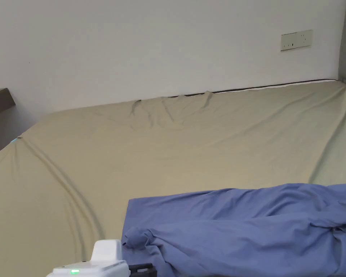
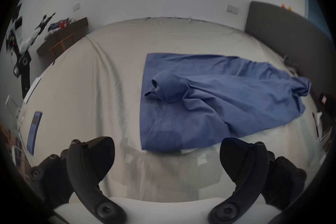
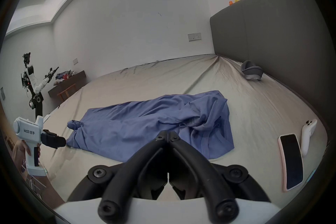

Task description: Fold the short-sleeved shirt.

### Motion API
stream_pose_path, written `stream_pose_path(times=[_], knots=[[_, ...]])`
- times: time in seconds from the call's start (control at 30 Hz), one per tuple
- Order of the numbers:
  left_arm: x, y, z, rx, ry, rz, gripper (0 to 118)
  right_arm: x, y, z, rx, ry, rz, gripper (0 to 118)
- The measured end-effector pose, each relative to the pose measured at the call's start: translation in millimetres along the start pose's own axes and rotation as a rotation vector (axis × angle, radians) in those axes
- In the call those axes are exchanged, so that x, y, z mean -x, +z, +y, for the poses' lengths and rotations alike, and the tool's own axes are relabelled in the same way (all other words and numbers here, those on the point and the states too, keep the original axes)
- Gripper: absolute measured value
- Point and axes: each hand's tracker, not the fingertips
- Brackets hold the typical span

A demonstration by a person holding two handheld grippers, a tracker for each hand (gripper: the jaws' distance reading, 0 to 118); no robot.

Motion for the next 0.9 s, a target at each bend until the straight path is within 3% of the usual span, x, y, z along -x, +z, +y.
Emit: stream_pose_path(times=[0.23, 0.3, 0.37, 0.4, 0.43, 0.5, 0.53, 0.57, 0.63, 0.7, 0.9], knots=[[-0.3, -49.3, 11.6, 0.119, -0.004, -0.001, 111, -8.0, -17.7, 8.1, 0.020, 0.033, 0.002, 0], [-0.1, -51.2, 14.0, 0.144, 0.010, -0.081, 95, -8.1, -22.5, 9.5, 0.048, 0.050, -0.027, 0], [2.5, -35.2, 17.8, 0.138, 0.045, -0.103, 68, -9.7, -24.0, 10.6, 0.059, 0.073, -0.040, 2], [2.5, -32.2, 21.3, 0.137, 0.005, -0.125, 54, -10.5, -26.4, 12.3, 0.074, 0.079, -0.053, 9], [5.3, -29.5, 21.7, 0.152, -0.023, -0.059, 40, -11.6, -29.2, 13.8, 0.086, 0.071, -0.063, 37], [13.5, -25.0, 24.2, 0.123, 0.036, -0.137, 10, -18.2, -33.6, 14.6, 0.117, 0.049, -0.084, 85], [18.7, -20.9, 25.9, 0.109, 0.141, -0.227, 8, -20.3, -36.2, 15.3, 0.134, 0.037, -0.099, 102], [22.6, -17.9, 27.4, 0.095, 0.201, -0.260, 8, -22.0, -38.5, 16.5, 0.155, 0.039, -0.117, 105], [19.6, -23.2, 29.0, 0.085, 0.132, -0.277, 8, -32.3, -45.5, 17.2, 0.175, 0.086, -0.152, 105], [12.4, -37.8, 28.4, 0.160, 0.111, -0.200, 8, -36.2, -57.1, 18.5, 0.201, 0.124, -0.196, 105], [17.0, -36.4, 24.2, 0.143, 0.153, -0.235, 8, -53.7, -91.7, 9.1, 0.315, 0.103, -0.184, 104]])
